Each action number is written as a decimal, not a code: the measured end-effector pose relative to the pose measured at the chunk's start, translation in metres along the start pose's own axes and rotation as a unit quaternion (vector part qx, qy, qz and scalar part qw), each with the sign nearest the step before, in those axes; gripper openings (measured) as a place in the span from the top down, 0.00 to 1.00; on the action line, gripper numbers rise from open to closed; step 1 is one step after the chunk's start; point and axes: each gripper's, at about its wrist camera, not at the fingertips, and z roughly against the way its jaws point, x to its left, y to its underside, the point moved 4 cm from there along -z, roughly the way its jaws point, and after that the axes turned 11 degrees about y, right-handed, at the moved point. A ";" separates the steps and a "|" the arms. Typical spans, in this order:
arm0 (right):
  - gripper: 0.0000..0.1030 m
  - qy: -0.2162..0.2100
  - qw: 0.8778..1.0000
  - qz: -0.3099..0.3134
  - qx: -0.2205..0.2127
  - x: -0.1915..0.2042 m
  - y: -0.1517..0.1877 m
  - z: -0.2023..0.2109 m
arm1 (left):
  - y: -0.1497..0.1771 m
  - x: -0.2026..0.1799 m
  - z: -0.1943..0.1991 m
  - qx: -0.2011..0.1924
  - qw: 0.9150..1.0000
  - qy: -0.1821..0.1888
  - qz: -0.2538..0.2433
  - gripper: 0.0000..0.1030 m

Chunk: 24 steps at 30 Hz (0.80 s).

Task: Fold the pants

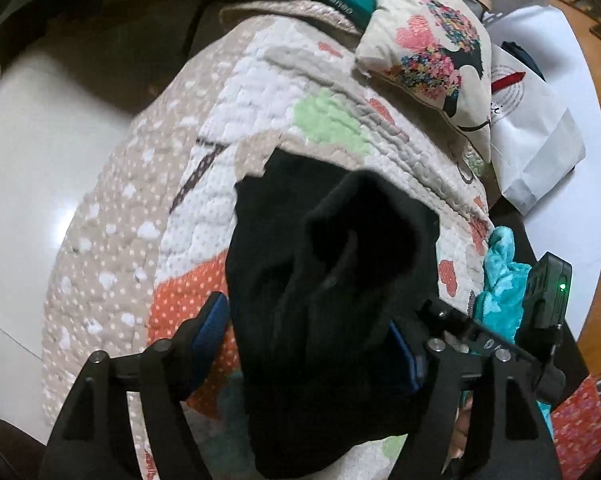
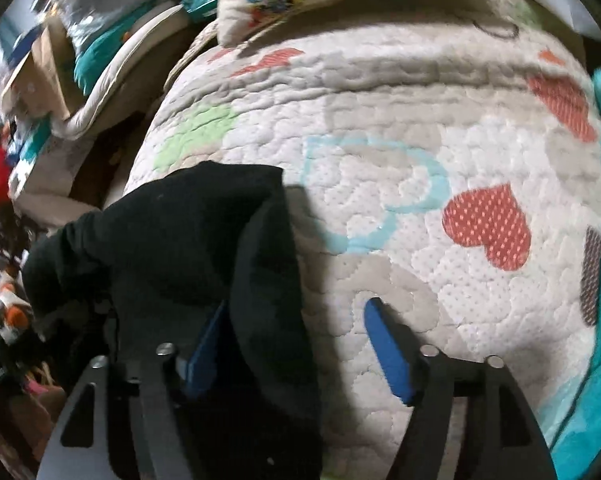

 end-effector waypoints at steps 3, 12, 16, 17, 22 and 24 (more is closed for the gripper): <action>0.24 -0.046 0.999 -0.022 -0.001 -0.002 0.000 0.002 | 0.003 0.004 -0.012 0.011 1.000 0.018 0.010 0.15; 0.22 -0.208 0.977 -0.044 0.036 0.022 -0.019 -0.018 | 0.004 -0.025 -0.024 0.035 0.998 0.003 -0.059 0.60; 0.54 -0.214 0.975 -0.032 0.042 0.030 -0.019 -0.008 | -0.001 -0.033 -0.014 0.030 0.998 0.006 -0.060 0.65; 0.60 -0.212 0.976 -0.030 0.040 0.032 -0.020 -0.005 | -0.004 -0.036 -0.013 0.029 0.998 0.007 -0.059 0.65; 0.70 -0.196 0.980 -0.024 0.005 0.035 -0.042 0.019 | -0.030 -0.049 -0.017 0.024 0.998 0.020 -0.053 0.66; 0.70 -0.187 0.982 -0.021 -0.014 0.033 -0.056 0.027 | -0.047 -0.058 -0.022 0.022 0.998 0.024 -0.057 0.66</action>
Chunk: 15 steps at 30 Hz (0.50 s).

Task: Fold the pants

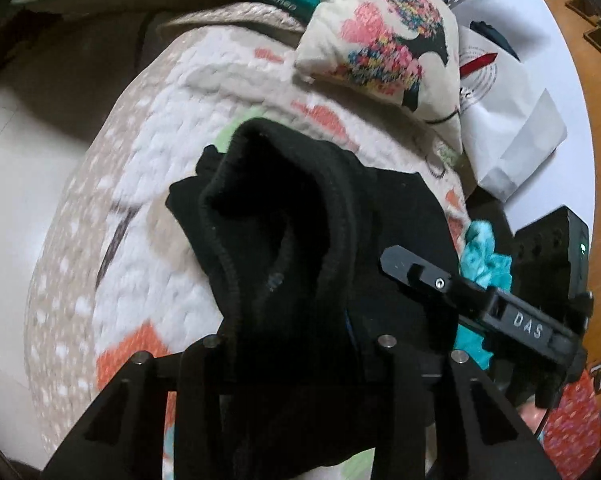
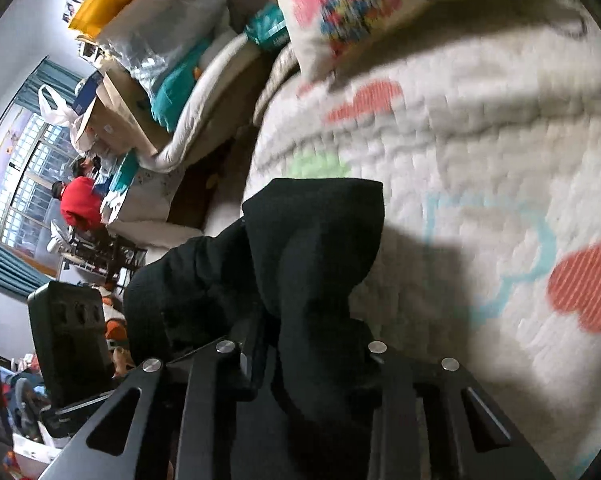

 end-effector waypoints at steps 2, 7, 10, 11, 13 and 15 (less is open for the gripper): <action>0.70 0.008 1.000 0.001 -0.012 0.000 -0.013 0.004 | -0.018 -0.008 -0.006 -0.003 1.000 -0.005 -0.015 0.66; 0.70 0.024 0.999 -0.015 -0.033 -0.012 -0.049 0.004 | -0.053 -0.018 -0.032 0.004 0.999 -0.010 -0.037 0.64; 0.70 0.041 0.998 -0.022 -0.041 -0.023 -0.064 -0.002 | -0.069 -0.012 -0.054 0.021 0.999 -0.022 -0.038 0.56; 0.69 0.045 0.998 -0.025 -0.041 -0.026 -0.067 -0.006 | -0.073 -0.006 -0.061 0.028 0.999 -0.029 -0.033 0.53; 0.63 0.065 0.997 -0.028 -0.038 -0.035 -0.069 -0.016 | -0.077 0.008 -0.074 0.040 0.998 -0.046 -0.017 0.52; 0.52 0.096 0.994 -0.036 -0.028 -0.049 -0.067 -0.031 | -0.078 0.017 -0.077 0.044 0.998 -0.035 -0.002 0.48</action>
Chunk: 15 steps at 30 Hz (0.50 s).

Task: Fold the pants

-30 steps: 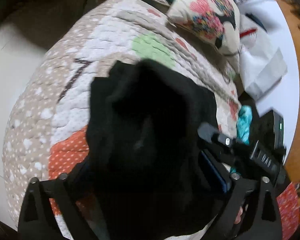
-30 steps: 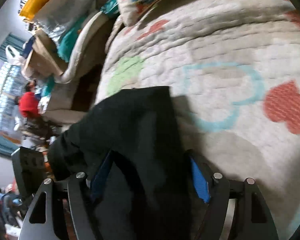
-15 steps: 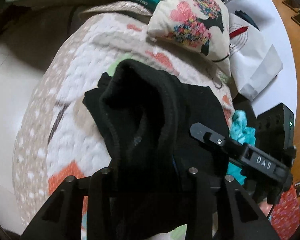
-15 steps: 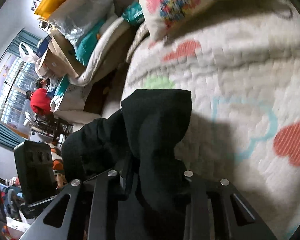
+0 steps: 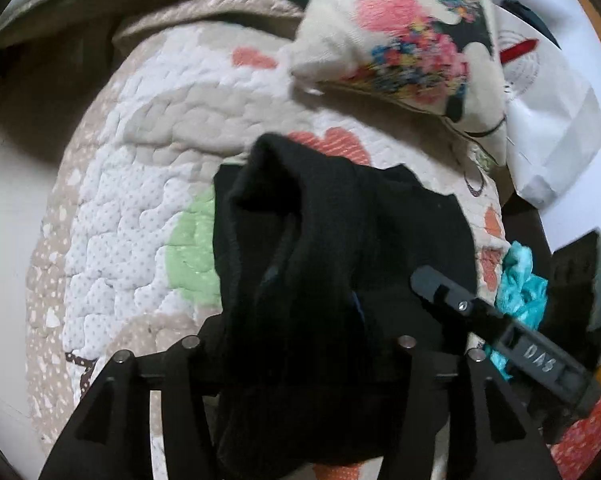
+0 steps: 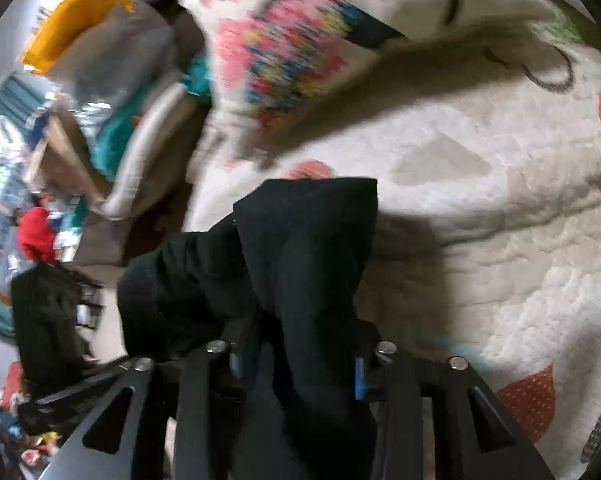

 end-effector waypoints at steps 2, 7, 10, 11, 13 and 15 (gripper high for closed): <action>0.41 0.009 1.000 -0.009 -0.005 -0.009 0.003 -0.007 | -0.001 0.005 0.004 -0.003 1.000 0.026 0.017 0.48; 0.25 -0.007 0.999 -0.038 -0.006 -0.027 0.007 -0.014 | -0.015 0.023 0.015 -0.025 0.996 0.046 0.068 0.39; 0.24 -0.028 0.998 -0.062 -0.010 -0.035 0.005 -0.010 | -0.016 0.036 0.011 -0.027 0.992 0.046 0.115 0.37; 0.23 -0.034 0.997 -0.071 -0.015 -0.038 0.005 -0.008 | -0.015 0.041 0.011 -0.032 0.988 0.057 0.139 0.36; 0.21 -0.045 0.994 -0.099 -0.022 -0.048 0.003 -0.004 | -0.011 0.046 0.011 -0.043 0.983 0.069 0.162 0.36; 0.18 -0.055 0.988 -0.141 -0.018 -0.066 0.001 -0.006 | -0.011 0.047 0.011 -0.046 0.983 0.068 0.167 0.36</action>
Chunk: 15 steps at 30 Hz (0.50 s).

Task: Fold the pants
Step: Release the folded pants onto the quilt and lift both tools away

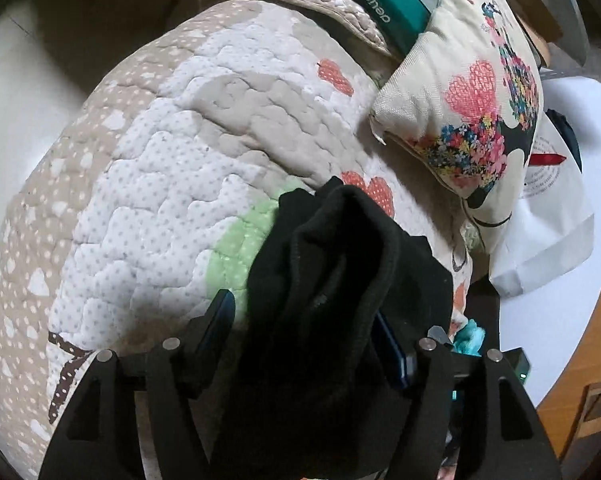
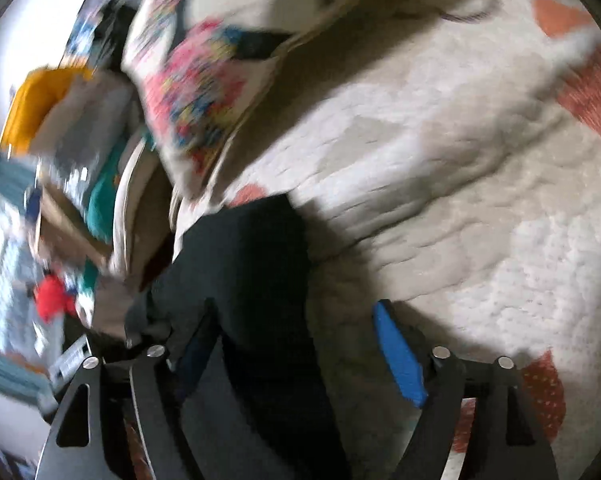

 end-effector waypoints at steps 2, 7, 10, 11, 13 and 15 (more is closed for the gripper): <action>0.18 -0.017 1.000 -0.018 0.005 -0.007 -0.003 0.000 | 0.001 -0.003 0.002 -0.002 1.000 -0.011 -0.001 0.34; 0.18 -0.007 1.000 0.003 -0.012 0.002 -0.003 0.015 | 0.017 -0.026 0.019 -0.020 0.995 -0.079 -0.052 0.33; 0.18 -0.011 1.000 0.006 -0.027 0.008 -0.003 0.034 | 0.032 -0.040 0.039 -0.035 0.987 -0.119 -0.101 0.33; 0.18 -0.010 0.999 0.009 -0.033 0.009 -0.004 0.043 | 0.040 -0.046 0.048 -0.042 0.983 -0.132 -0.120 0.33; 0.18 -0.005 0.999 0.017 -0.049 0.014 -0.004 0.062 | 0.061 -0.058 0.064 -0.051 0.976 -0.150 -0.147 0.33; 0.18 0.001 0.998 0.022 -0.063 0.016 -0.001 0.080 | 0.081 -0.064 0.080 -0.059 0.974 -0.149 -0.160 0.33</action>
